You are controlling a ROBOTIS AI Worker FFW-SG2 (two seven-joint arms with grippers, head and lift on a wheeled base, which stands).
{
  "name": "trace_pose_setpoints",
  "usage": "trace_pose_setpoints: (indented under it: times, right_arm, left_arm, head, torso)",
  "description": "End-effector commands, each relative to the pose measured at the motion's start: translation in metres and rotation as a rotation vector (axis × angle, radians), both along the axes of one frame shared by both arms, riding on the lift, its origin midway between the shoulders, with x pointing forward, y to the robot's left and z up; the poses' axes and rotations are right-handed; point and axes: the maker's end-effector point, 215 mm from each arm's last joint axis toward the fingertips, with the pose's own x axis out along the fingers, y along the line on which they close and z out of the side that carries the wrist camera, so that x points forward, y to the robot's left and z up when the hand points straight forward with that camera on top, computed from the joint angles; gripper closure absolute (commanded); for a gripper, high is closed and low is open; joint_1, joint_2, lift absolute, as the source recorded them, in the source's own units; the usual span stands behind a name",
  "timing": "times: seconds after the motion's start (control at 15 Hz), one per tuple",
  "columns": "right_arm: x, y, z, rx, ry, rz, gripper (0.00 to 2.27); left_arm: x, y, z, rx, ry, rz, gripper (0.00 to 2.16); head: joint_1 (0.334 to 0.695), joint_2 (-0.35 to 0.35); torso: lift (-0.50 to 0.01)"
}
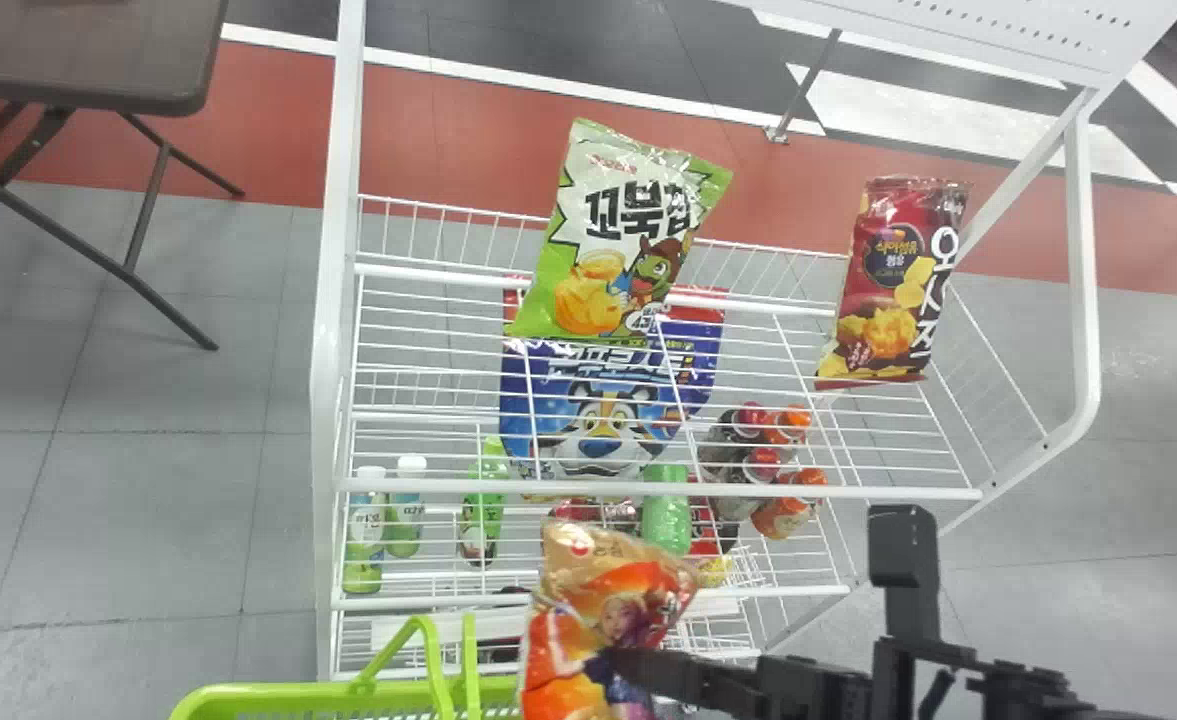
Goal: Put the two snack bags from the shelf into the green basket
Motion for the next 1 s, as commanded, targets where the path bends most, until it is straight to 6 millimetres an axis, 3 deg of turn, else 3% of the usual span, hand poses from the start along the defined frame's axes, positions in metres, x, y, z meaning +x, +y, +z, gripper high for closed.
trace_pose_setpoints:
  times: [0.0, 0.33, 0.67, 0.93]
  right_arm:
    - [-0.013, 0.031, -0.012, 0.007, 0.039, 0.066, 2.25]
    - [-0.041, 0.064, -0.053, -0.018, 0.146, 0.154, 2.25]
    - [-0.077, 0.076, -0.107, -0.096, 0.283, 0.239, 2.25]
    - [-0.095, 0.083, -0.152, -0.168, 0.385, 0.304, 2.25]
  left_arm:
    - [0.0, -0.001, 0.001, -0.001, -0.001, -0.001, 2.11]
    - [0.001, 0.0, 0.001, -0.001, -0.003, -0.001, 2.11]
    - [0.001, -0.001, 0.002, -0.007, -0.005, -0.002, 2.11]
    - [-0.001, -0.002, 0.003, -0.011, -0.005, -0.005, 2.11]
  head:
    - [0.695, -0.35]
    - [0.695, -0.35]
    - [0.695, -0.35]
    - [0.695, -0.35]
  torso:
    - [-0.006]
    - [-0.006]
    - [-0.006]
    - [-0.006]
